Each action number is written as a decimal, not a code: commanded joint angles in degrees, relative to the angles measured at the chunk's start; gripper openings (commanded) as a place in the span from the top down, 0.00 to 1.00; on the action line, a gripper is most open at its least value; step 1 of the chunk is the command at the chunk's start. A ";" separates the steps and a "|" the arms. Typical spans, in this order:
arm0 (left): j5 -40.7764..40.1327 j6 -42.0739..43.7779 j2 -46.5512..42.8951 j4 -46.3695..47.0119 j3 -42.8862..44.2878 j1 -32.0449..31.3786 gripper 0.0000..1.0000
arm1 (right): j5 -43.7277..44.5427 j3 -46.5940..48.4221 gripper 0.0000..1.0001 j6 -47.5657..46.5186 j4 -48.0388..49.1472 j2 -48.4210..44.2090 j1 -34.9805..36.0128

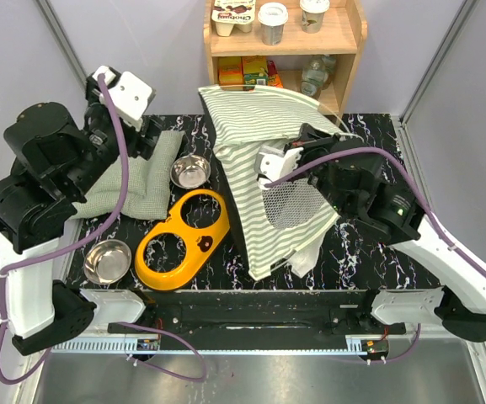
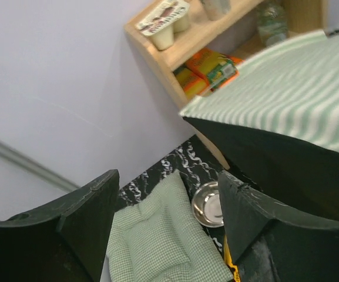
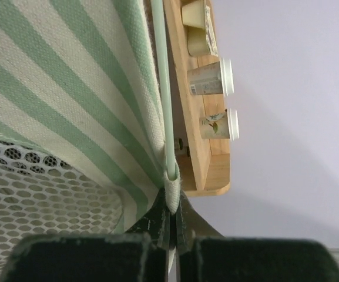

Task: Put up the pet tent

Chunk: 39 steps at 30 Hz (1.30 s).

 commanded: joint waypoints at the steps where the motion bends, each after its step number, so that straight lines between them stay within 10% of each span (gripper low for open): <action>1: 12.57 1.74 -0.79 -3.36 -2.70 0.45 0.31 | 13.35 -0.42 1.00 -25.16 -5.35 2.67 2.74; 7: 32.37 9.21 -1.85 -12.68 -8.86 0.36 0.39 | 3.88 1.15 1.00 -19.28 -9.83 7.50 5.21; 26: 37.23 5.01 -10.02 -6.90 -36.72 3.61 0.32 | -24.33 5.38 1.00 1.20 -14.68 17.80 9.43; 39: 29.75 4.56 -10.46 -2.75 -40.15 5.46 1.00 | -31.03 0.80 0.87 8.05 -4.31 13.66 9.43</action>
